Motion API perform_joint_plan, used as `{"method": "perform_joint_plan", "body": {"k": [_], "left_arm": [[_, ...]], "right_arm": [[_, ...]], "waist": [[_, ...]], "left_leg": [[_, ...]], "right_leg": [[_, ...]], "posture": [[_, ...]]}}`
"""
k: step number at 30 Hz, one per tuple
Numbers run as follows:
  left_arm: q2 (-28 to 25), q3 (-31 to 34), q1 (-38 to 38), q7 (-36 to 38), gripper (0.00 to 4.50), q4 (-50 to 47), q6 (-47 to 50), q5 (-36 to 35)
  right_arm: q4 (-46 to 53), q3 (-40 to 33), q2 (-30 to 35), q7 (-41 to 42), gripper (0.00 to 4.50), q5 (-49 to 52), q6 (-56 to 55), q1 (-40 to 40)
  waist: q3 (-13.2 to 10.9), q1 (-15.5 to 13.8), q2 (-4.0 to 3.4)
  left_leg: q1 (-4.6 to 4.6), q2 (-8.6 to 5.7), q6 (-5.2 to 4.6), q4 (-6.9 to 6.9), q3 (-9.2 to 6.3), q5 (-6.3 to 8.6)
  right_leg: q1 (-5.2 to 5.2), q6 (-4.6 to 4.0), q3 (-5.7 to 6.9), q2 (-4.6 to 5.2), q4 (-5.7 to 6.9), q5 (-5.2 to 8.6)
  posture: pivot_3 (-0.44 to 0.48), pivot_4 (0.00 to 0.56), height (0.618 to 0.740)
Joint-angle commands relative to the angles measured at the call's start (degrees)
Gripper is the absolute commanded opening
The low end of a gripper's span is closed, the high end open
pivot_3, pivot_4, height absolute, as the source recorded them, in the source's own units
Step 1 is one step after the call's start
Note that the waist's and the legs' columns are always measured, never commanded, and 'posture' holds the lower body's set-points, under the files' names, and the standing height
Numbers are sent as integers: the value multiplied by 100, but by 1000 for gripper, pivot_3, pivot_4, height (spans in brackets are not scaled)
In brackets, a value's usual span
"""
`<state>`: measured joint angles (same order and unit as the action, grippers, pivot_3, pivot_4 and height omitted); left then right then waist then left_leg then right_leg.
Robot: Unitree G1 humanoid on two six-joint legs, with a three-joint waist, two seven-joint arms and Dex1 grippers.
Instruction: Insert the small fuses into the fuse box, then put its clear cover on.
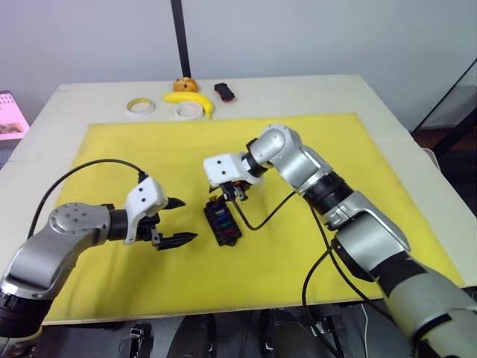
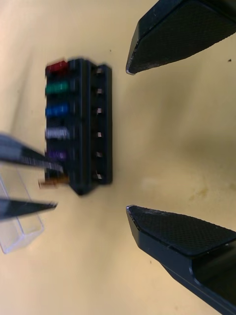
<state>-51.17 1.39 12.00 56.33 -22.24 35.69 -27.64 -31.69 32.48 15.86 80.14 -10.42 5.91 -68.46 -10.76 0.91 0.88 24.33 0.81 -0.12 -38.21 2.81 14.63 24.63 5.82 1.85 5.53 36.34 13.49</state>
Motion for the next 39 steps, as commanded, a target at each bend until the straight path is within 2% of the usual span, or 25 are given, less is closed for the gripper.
{"method": "perform_joint_plan", "body": {"k": [1, 19, 34, 37, 39], "left_arm": [[-23, 108, -19, -16, 4500, -156, -79, 8], [-43, 127, 83, 12, 4500, 31, -214, 124], [-60, 146, 95, 13, 4500, 2, -163, 116], [-64, 154, 81, 2, 4500, -16, -149, 111], [-66, 163, 73, -6, 4500, -27, -140, 105]], "right_arm": [[299, -115, 45, 128, 1799, 59, 71, -58], [635, -518, 150, 313, 1799, 497, 1007, -55], [263, -447, 55, 184, 1799, 461, 907, 94], [219, -445, 25, 169, 977, 454, 900, 95], [191, -447, 12, 160, 24, 453, 887, 87]], "waist": [[0, 3, 0], [0, -3, 0], [0, 5, 0], [0, 3, 0], [0, 1, 0]], "left_leg": [[0, 0, 0, 0, 0, 0], [0, 0, 0, 0, 1, 0], [0, 0, 0, 0, 1, 0], [0, 0, 0, 0, 1, 0], [0, 0, 0, 0, 2, 0]], "right_leg": [[0, 0, 0, 0, 0, 0], [0, 0, 0, 0, 0, 0], [0, 0, 0, 0, 0, 0], [0, 0, 0, 0, 0, 0], [0, 0, 0, 0, 0, 0]], "posture": [[0, 150, 740], [0, 150, 740], [0, 150, 740], [0, 150, 740], [0, 150, 740]]}}
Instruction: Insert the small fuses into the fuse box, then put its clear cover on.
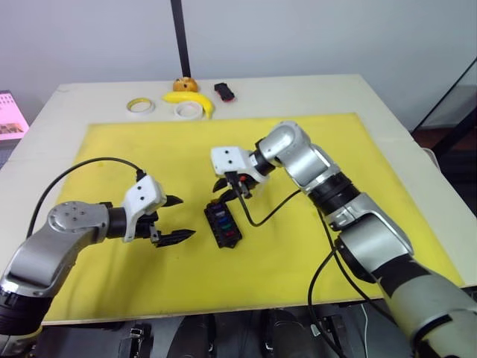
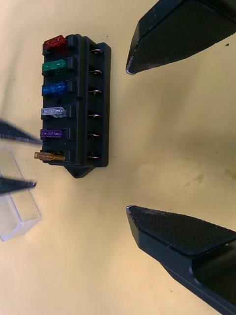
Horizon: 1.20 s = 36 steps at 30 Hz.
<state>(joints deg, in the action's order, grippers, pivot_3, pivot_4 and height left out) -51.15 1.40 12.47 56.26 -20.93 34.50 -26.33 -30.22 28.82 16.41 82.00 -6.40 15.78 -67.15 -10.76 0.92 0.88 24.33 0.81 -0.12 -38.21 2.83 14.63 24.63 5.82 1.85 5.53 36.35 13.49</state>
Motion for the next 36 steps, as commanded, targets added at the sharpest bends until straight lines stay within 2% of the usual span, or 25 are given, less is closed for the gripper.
{"method": "perform_joint_plan", "body": {"k": [1, 23, 36], "left_arm": [[-65, 168, 24, -7, 4500, -154, -22, -26], [-3, 126, -10, -62, 4500, -144, -58, -5], [28, 142, 2, -168, 4500, -157, -38, -34]], "right_arm": [[28, -82, -52, -25, 24, 54, -104, -50], [557, 292, 165, 100, 24, -402, -202, -102], [744, 547, 61, 27, 24, -665, -341, 37]], "waist": [[0, 0, 0], [0, -6, 0], [0, 0, 0]], "left_leg": [[0, 0, 0, 0, 0, 0], [0, 0, 0, 0, -1, 0], [0, 0, 0, 0, -1, 0]], "right_leg": [[0, 0, 0, 0, 0, 0], [0, 0, 0, 0, 0, 0], [0, 0, 0, 0, 0, 0]], "posture": [[0, 150, 740], [0, 150, 740], [0, 150, 740]]}}
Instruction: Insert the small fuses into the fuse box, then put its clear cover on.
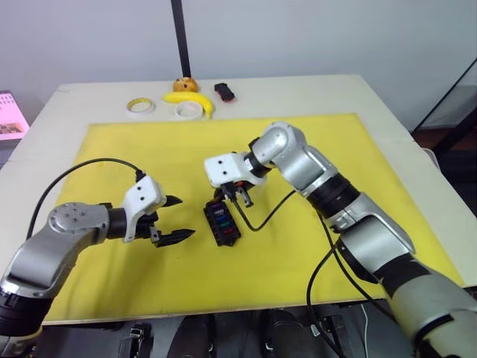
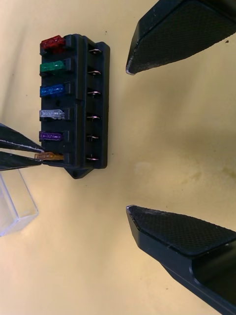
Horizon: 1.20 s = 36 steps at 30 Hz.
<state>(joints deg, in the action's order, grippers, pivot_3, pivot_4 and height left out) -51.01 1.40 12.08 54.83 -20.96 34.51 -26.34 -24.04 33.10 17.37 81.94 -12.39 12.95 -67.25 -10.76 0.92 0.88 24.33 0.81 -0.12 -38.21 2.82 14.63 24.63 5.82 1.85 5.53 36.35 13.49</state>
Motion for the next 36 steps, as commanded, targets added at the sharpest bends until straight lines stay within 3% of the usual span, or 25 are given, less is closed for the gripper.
{"method": "perform_joint_plan", "body": {"k": [1, 14, 19, 31, 36], "left_arm": [[15, 146, 28, -33, 4500, -161, -40, -34], [-15, 189, -48, -33, 4500, -195, -44, -73], [-36, 194, -42, -17, 4500, -181, -55, -62], [-42, 184, 1, -7, 4500, -127, -98, -25], [-51, 200, 62, 16, 4500, -80, -97, -32]], "right_arm": [[141, 138, -35, 39, 24, -81, -76, 54], [183, -6, -103, 38, 24, 27, 23, -13], [238, -67, -104, 40, 1951, 92, 146, -35], [515, -762, 117, 288, 1951, 899, 915, -299], [725, -1025, 157, 143, 1951, 1270, 803, 63]], "waist": [[0, 1, 0], [0, 4, 0], [0, 1, 0], [0, -8, 0], [0, -6, 0]], "left_leg": [[0, 0, 0, 0, 0, 0], [0, 0, 0, 0, 0, 0], [0, 0, 0, 0, 0, 0], [0, 0, 0, 0, 0, 0], [0, 0, 0, 0, 0, 0]], "right_leg": [[0, 0, 0, 0, 0, 0], [0, 0, 0, 0, 0, 0], [0, 0, 0, 0, 0, 0], [0, 0, 0, 0, 0, 0], [0, 0, 0, 0, 0, 0]], "posture": [[0, 150, 740], [0, 150, 740], [0, 150, 740], [0, 150, 740], [0, 150, 740]]}}
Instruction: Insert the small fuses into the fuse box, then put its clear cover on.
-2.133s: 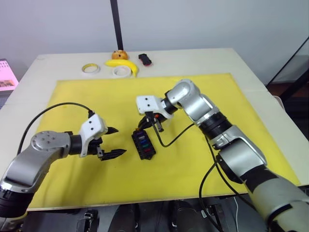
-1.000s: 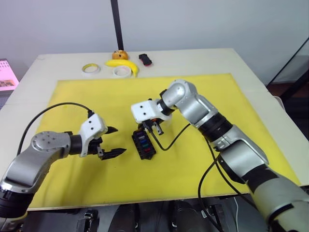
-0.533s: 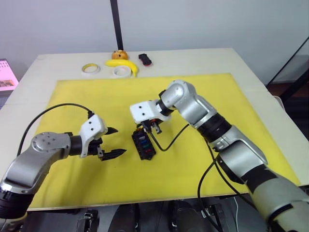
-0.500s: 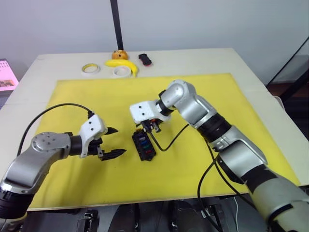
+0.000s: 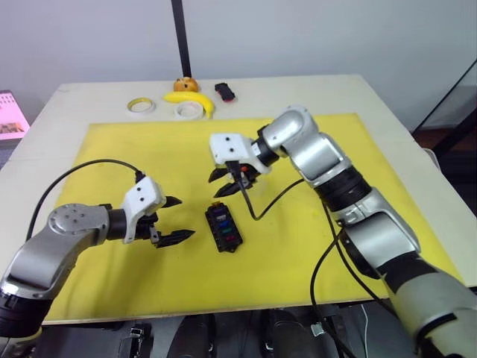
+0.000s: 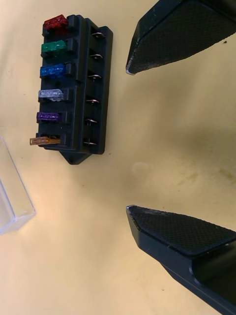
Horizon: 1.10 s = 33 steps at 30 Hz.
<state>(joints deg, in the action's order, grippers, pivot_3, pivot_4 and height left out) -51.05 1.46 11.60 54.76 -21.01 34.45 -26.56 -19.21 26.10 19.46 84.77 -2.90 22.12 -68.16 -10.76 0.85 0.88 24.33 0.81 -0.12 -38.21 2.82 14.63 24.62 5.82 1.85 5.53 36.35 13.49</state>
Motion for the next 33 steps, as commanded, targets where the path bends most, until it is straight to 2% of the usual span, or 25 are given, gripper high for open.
{"method": "perform_joint_plan", "body": {"k": [1, 3, 5, 6, 14, 20, 27, 33], "left_arm": [[-45, 192, 126, 23, 4500, -59, -95, -6], [-34, 189, 136, 21, 4500, -45, -101, -3], [-31, 195, 138, 22, 4500, -54, -90, -15], [-31, 199, 138, 26, 4500, -59, -86, -22], [-28, 148, 158, 30, 4500, -93, -34, -25], [-45, 155, 96, 12, 4500, -177, 8, -35], [-64, 189, 79, -5, 4500, -198, 35, -53], [-55, 192, 84, -24, 4500, -215, 51, -64]], "right_arm": [[213, -424, -111, -285, 1704, 403, -135, 269], [232, -613, -199, -457, 1109, 601, -299, 539], [328, -734, -227, -531, 154, 765, -404, 760], [354, -751, -228, -578, 64, 801, -366, 841], [158, -928, -389, -1175, 64, 1020, -393, 1429], [-123, -895, -445, -1211, 64, 1049, -519, 1575], [-230, -696, -473, -1115, 64, 982, -562, 1685], [-672, -185, -376, -1254, 64, 390, -1141, 1873]], "waist": [[0, 0, 1], [1, -3, 1], [1, -4, 1], [0, -3, 1], [1, 1, 1], [1, -2, 1], [1, -2, 1], [1, 4, 1]], "left_leg": [[0, 0, 0, 0, 0, 0], [0, 0, 0, 0, 1, 0], [0, 0, 0, 0, 2, 0], [0, 0, 0, 0, 2, 0], [0, 0, 0, 0, 0, 0], [0, 0, 0, 0, 1, 0], [0, 0, 0, 0, -1, 0], [-4, 0, 0, 0, -1, 0]], "right_leg": [[0, 0, 0, 0, 0, 0], [-1, 0, 1, 0, 0, 0], [-3, 0, 1, 0, -1, 0], [-3, 0, 1, 0, -1, 0], [-3, 0, 1, 0, 0, 0], [-3, 0, 1, 0, -1, 0], [-3, 0, 1, 0, -1, 0], [-5, 0, 1, 0, -1, 0]], "posture": [[0, 150, 740], [0, 150, 740], [0, 150, 740], [0, 150, 740], [0, 150, 740], [0, 150, 740], [0, 150, 740], [0, 150, 740]]}}
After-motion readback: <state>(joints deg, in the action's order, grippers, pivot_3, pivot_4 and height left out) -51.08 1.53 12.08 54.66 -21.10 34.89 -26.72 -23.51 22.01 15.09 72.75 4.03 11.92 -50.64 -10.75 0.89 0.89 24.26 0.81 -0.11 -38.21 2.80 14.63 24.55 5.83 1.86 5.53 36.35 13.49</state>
